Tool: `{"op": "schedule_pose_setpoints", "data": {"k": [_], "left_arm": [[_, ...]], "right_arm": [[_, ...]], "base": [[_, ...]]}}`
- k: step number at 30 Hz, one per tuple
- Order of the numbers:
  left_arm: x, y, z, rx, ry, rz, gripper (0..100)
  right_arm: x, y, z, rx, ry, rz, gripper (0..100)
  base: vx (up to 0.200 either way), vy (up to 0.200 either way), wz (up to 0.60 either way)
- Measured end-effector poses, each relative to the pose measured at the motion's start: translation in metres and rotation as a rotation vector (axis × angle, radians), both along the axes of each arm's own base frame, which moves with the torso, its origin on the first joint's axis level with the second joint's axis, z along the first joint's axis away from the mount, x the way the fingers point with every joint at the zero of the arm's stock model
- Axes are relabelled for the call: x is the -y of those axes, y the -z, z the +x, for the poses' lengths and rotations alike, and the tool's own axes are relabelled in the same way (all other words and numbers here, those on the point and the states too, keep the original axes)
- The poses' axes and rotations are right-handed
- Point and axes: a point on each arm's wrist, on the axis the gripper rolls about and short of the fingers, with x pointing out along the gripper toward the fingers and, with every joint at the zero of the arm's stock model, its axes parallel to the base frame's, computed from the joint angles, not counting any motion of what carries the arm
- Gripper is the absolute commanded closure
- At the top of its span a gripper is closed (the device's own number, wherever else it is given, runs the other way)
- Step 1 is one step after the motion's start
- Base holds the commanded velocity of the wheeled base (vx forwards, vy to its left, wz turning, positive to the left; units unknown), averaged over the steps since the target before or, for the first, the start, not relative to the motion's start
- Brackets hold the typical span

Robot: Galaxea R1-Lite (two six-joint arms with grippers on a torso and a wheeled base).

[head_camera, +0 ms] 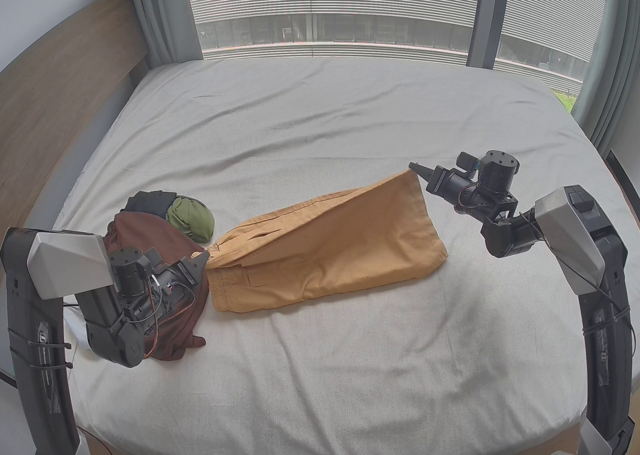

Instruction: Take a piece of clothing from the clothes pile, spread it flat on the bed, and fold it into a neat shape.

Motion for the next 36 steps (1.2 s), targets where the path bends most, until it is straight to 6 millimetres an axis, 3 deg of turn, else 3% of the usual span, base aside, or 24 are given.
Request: {"op": "schedule_pose_setpoints", "data": {"k": [15,25,36], "left_arm": [[-0.001,-0.005,0.004,0.027,-0.049,0.006,0],[0.001,-0.015,-0.001,0.041,-0.039,0.004,0],[0.032,-0.023,-0.022,0.020,0.071,0.003,0]], "right_arm": [[0.001,-0.003,-0.002,0.013,0.022,0.000,0],[0.003,0.016,-0.050,-0.117,0.008,-0.028,0],[0.006,0.031,-0.101,-0.243,-0.010,-0.019,0]], "base": [[0.000,0.000,0.00],[0.000,0.000,0.00],[0.000,0.000,0.00]]}}
